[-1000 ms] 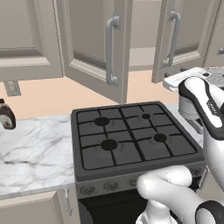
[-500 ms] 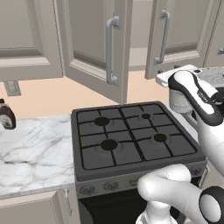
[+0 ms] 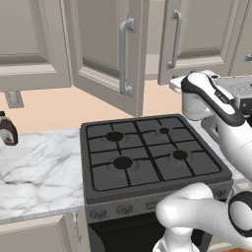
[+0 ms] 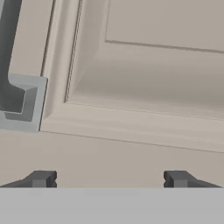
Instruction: Close all open cabinet doors.
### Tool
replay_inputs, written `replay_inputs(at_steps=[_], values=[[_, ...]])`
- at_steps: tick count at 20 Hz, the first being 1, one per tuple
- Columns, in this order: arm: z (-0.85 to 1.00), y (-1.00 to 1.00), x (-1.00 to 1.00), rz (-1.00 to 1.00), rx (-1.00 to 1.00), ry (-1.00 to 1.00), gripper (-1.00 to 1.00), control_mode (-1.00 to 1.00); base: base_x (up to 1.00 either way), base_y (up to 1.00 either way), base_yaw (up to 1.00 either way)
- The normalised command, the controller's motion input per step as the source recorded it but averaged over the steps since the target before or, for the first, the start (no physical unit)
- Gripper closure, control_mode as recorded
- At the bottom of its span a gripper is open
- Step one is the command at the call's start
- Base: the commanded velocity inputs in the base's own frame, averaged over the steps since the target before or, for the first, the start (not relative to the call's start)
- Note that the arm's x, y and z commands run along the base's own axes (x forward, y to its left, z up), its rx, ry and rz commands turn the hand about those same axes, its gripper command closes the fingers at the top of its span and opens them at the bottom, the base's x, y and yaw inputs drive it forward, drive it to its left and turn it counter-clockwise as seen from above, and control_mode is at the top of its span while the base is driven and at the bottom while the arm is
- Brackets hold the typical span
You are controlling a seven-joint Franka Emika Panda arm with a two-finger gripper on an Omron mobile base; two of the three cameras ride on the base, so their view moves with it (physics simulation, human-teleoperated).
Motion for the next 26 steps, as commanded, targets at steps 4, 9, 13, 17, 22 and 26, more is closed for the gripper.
replay_inputs(at_steps=[4,9,13,17,22,26], values=[[0.0,0.0,0.26,-0.03,0.02,0.03,-1.0,-1.0,0.0,0.0,0.0],[0.0,0.0,0.25,-0.04,0.02,0.05,-1.0,-1.0,0.0,0.0,0.0],[0.0,0.0,0.19,-0.03,0.0,0.04,-1.0,-1.0,0.0,0.0,0.0],[0.0,0.0,0.18,-0.03,0.0,0.04,-1.0,-1.0,0.0,0.0,0.0],[0.02,0.0,0.12,-0.03,0.0,0.05,-1.0,-1.0,0.0,0.0,0.0],[0.14,-0.01,-0.1,-0.07,0.0,0.13,-1.0,-1.0,0.0,0.0,0.0]])
